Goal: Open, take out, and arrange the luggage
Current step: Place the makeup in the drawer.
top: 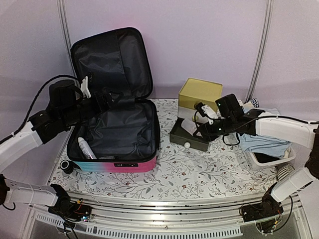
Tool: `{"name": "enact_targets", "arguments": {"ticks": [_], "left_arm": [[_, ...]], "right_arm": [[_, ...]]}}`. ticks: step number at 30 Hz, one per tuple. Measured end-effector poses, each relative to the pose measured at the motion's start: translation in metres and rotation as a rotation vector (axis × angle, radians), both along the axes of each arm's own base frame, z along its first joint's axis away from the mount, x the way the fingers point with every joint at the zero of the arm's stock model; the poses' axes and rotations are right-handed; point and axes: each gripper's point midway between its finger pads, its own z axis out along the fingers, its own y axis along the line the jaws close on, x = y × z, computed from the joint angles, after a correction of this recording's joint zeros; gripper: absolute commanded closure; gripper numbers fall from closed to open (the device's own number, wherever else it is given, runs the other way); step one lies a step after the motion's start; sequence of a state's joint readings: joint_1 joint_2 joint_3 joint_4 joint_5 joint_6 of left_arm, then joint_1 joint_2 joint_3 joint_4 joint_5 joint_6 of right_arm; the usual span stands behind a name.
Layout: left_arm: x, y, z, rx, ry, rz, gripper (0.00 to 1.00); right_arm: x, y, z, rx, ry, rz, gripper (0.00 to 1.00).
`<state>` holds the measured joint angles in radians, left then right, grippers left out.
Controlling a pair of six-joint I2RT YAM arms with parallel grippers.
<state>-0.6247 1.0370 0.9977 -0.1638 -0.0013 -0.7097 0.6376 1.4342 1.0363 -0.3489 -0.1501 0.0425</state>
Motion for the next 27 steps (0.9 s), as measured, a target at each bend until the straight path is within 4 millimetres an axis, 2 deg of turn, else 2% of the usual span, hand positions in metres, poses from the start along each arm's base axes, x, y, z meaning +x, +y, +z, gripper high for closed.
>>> {"name": "enact_targets", "arguments": {"ticks": [5, 8, 12, 21, 27], "left_arm": [[-0.004, -0.007, 0.0, 0.021, -0.021, -0.062, 0.03], [-0.004, -0.011, -0.005, 0.032, -0.016, -0.088, 0.03], [-0.005, -0.015, -0.009, 0.042, -0.011, -0.111, 0.03], [-0.002, -0.018, -0.016, 0.057, -0.002, -0.13, 0.04], [0.002, -0.023, -0.028, 0.074, 0.024, -0.147, 0.04]], "right_arm": [[0.006, -0.004, -0.022, -0.072, 0.048, -0.021, 0.58], [0.019, -0.006, -0.028, -0.126, 0.042, -0.052, 0.58], [0.047, -0.01, -0.035, -0.23, 0.011, -0.103, 0.58], [0.073, -0.013, -0.065, -0.369, 0.011, -0.13, 0.54], [0.083, -0.015, -0.075, -0.426, -0.001, -0.137, 0.41]]}}
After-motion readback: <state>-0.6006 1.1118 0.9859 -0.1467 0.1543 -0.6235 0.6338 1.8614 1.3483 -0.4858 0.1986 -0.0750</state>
